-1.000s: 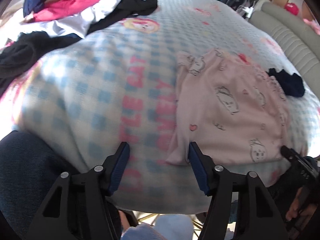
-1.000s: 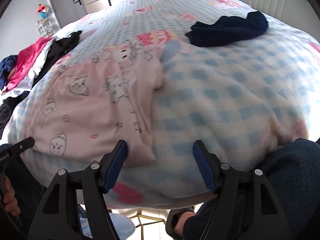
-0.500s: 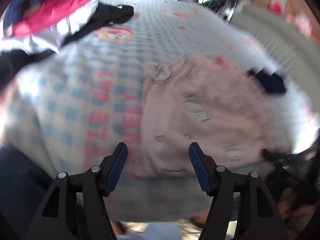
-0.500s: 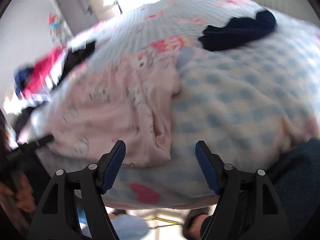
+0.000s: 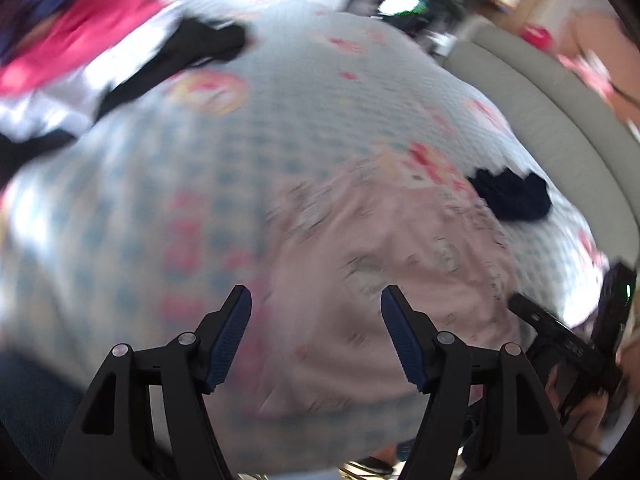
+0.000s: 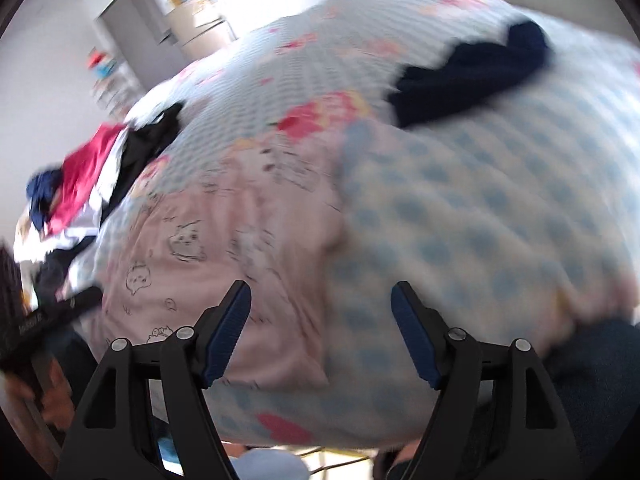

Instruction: Fold clothes

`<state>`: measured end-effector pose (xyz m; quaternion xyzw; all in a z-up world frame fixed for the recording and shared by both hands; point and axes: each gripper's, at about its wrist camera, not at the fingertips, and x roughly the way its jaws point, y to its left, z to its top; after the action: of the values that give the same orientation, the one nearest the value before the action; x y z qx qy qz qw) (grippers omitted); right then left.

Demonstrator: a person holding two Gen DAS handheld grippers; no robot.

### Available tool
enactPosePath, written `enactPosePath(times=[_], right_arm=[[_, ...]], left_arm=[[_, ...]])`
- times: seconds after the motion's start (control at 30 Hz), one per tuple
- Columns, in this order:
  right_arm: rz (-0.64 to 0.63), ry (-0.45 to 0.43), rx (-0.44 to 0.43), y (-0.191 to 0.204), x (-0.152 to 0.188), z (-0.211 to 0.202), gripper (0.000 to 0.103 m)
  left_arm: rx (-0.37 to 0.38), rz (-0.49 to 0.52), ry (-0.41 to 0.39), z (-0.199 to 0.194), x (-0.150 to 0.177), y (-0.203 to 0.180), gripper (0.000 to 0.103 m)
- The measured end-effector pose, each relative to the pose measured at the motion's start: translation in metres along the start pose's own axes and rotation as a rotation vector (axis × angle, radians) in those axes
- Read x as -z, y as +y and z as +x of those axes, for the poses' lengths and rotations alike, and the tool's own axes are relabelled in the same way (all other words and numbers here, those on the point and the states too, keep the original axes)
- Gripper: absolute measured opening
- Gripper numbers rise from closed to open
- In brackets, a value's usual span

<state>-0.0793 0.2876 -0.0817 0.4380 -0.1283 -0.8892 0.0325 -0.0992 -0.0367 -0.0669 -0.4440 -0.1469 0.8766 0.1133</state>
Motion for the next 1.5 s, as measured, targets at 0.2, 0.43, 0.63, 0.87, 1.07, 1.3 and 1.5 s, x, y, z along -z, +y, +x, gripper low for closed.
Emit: enactPosePath(times=[0.2, 0.43, 0.63, 0.87, 1.07, 1.3, 1.5], right_arm=[[-0.050, 0.021, 0.011, 0.022, -0.009, 0.027, 0.075], [-0.042, 0.016, 0.091, 0.010, -0.011, 0.038, 0.073], [0.013, -0.019, 0.119, 0.003, -0.012, 0.025, 0.073], [-0.174, 0.006, 0.173, 0.066, -0.022, 0.021, 0.074], [-0.274, 0.042, 0.114, 0.106, -0.026, 0.040, 0.074], [-0.348, 0.096, 0.158, 0.122, -0.023, 0.072, 0.075], [-0.365, 0.096, 0.204, 0.109, -0.024, 0.078, 0.076]], left_arm=[[-0.001, 0.143, 0.020, 0.029, -0.019, -0.023, 0.069], [-0.131, 0.000, 0.046, 0.045, -0.024, 0.019, 0.071], [-0.068, -0.007, -0.083, 0.010, -0.021, 0.012, 0.069], [-0.063, 0.085, -0.041, 0.027, -0.015, -0.022, 0.069], [-0.060, 0.140, -0.056, 0.026, -0.010, -0.032, 0.069], [-0.149, 0.103, 0.008, 0.048, -0.013, -0.015, 0.070], [-0.210, 0.004, 0.003, 0.045, -0.019, 0.015, 0.074]])
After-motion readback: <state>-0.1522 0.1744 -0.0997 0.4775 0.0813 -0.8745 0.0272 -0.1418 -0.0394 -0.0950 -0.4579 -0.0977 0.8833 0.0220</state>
